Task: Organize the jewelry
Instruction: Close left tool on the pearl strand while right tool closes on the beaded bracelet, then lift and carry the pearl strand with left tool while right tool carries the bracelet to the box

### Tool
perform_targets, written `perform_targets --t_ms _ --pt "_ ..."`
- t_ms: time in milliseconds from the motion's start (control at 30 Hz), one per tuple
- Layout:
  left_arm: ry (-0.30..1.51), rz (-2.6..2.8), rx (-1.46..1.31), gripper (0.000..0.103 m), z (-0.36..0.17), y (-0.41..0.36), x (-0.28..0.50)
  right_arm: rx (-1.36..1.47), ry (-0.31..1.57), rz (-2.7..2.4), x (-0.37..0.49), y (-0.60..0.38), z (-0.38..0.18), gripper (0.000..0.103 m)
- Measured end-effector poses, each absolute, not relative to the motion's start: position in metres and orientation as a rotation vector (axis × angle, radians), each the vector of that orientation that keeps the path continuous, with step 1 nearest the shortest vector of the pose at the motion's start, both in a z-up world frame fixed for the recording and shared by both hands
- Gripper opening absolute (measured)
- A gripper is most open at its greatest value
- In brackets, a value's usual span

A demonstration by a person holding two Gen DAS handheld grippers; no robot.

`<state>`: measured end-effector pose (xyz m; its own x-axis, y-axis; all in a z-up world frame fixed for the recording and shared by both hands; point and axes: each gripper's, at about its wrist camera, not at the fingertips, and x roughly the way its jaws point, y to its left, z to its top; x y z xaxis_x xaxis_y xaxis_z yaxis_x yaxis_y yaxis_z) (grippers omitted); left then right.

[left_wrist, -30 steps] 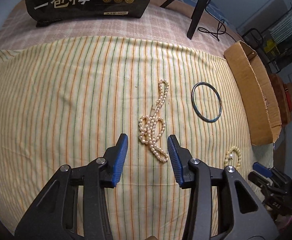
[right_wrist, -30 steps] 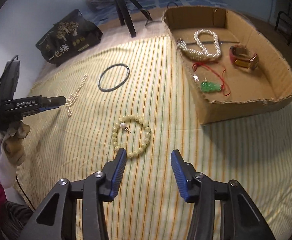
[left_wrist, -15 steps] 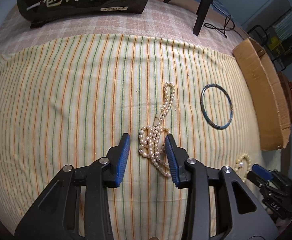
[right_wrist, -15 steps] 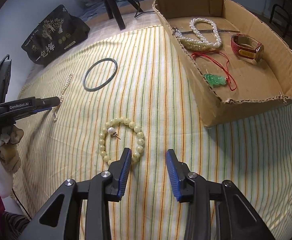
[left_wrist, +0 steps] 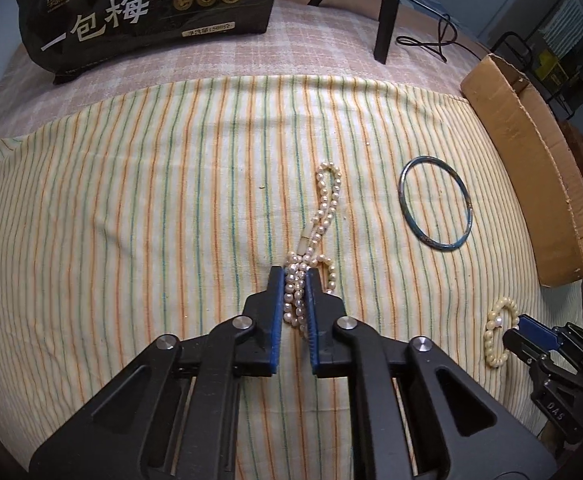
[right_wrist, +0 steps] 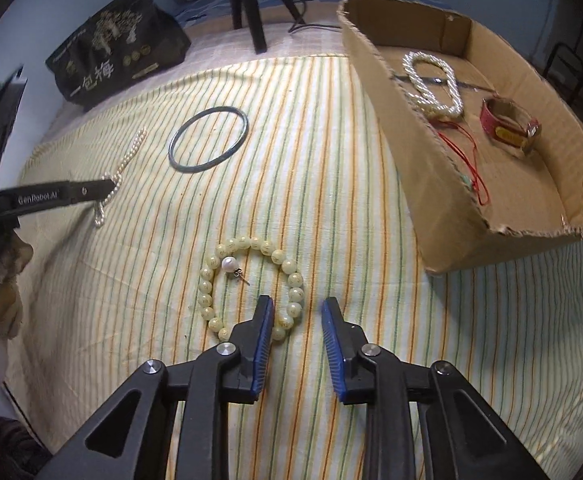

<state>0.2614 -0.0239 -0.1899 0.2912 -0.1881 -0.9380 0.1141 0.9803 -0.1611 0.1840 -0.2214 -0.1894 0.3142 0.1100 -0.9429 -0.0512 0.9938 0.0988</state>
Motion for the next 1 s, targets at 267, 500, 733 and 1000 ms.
perform_targets --t_ms 267,500,733,1000 --pt "1.246 -0.198 -0.073 0.005 -0.188 -0.023 0.258 0.029 1.223 0.116 0.182 -0.219 -0.187 0.008" --pt "1.222 -0.218 -0.092 0.004 -0.174 -0.016 0.252 0.106 1.180 0.169 0.184 -0.221 -0.173 0.005" --pt "1.177 -0.240 -0.125 0.004 -0.150 -0.012 0.248 0.099 1.131 0.197 0.184 -0.209 -0.154 0.005" --pt "1.107 -0.256 -0.185 0.004 -0.116 -0.001 0.242 0.088 1.069 0.226 0.180 -0.203 -0.128 0.005"
